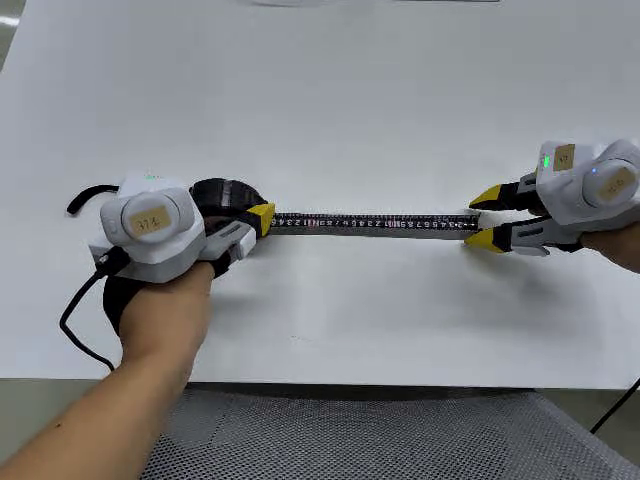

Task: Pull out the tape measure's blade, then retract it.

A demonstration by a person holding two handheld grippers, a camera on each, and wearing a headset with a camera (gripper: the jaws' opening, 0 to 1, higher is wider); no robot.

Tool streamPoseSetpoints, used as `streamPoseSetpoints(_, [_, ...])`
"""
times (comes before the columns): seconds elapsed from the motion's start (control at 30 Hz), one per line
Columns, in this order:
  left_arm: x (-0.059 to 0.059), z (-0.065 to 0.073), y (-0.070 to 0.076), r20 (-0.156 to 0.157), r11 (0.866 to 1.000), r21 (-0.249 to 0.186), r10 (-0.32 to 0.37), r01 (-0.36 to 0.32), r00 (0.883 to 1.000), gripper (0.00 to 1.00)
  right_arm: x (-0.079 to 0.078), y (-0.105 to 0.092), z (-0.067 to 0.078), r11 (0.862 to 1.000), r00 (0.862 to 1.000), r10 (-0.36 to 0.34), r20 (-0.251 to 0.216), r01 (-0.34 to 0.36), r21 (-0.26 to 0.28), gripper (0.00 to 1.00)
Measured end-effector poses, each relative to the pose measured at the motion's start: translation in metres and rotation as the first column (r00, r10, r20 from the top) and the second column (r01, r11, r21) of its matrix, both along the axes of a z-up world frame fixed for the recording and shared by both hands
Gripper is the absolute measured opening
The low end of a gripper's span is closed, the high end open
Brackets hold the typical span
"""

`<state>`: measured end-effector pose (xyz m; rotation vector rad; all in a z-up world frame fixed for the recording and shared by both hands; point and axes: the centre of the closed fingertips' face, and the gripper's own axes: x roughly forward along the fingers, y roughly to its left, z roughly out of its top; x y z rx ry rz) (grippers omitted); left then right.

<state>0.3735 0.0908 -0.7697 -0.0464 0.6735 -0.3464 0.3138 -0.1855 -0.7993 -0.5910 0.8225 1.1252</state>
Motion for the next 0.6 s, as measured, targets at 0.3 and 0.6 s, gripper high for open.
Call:
streamPoseSetpoints(0.3, [0.0,0.0001,-0.0001,-0.002,1.0,0.0,-0.001,0.001,1.0,0.6,-0.002,0.0015,-0.0031,0.999,0.999,0.039,-0.004,-0.039,-0.003,0.14])
streamPoseSetpoints(0.6, [-0.0003,-0.0002,-0.0001,-0.012,1.0,0.002,-0.003,0.003,1.0,0.59,-0.0015,0.0006,-0.0039,0.999,0.999,0.05,-0.005,-0.05,-0.008,0.12])
